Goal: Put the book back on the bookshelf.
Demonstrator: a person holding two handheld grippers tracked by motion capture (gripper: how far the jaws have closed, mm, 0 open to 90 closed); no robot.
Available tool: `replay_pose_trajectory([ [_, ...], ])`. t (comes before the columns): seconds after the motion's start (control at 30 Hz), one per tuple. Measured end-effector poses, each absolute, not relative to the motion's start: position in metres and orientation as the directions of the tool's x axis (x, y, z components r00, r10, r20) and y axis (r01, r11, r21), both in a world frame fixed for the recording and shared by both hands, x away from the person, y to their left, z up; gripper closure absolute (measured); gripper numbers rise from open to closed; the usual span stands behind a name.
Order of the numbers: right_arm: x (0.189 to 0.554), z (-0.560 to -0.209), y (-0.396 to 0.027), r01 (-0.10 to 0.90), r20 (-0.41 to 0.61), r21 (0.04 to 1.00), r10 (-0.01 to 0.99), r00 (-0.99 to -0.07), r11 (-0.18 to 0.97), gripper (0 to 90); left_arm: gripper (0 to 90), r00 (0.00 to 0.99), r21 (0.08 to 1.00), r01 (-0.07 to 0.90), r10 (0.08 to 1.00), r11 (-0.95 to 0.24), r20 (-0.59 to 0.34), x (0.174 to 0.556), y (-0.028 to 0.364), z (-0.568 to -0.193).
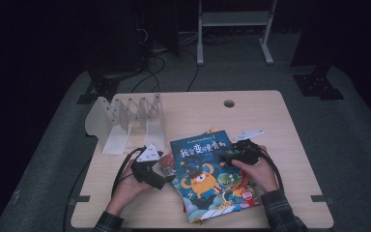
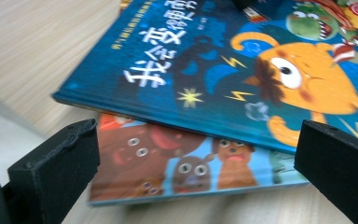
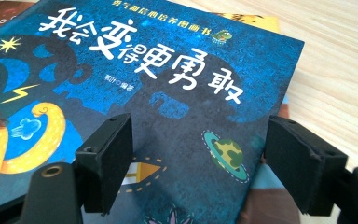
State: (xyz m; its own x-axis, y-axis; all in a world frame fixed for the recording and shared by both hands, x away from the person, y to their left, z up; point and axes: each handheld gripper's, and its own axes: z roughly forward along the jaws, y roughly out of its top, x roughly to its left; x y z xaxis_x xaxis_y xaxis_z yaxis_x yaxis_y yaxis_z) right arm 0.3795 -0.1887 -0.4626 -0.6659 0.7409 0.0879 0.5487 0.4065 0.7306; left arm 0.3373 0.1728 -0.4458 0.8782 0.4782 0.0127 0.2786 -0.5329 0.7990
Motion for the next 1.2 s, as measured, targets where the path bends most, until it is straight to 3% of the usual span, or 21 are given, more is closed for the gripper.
replay_pose_trajectory([
  [0.9,0.375,-0.461,-0.152,0.484,0.079,0.731,0.645,-0.76,0.481,22.9,0.0,0.852,0.794,0.35,0.52,-0.497,-0.05,0.371,0.188,-0.461],
  [1.2,0.361,-0.459,-0.164,0.468,0.066,0.742,0.643,-0.763,0.479,27.7,0.0,0.856,0.771,0.363,0.514,-0.523,-0.054,0.372,0.186,-0.466],
])
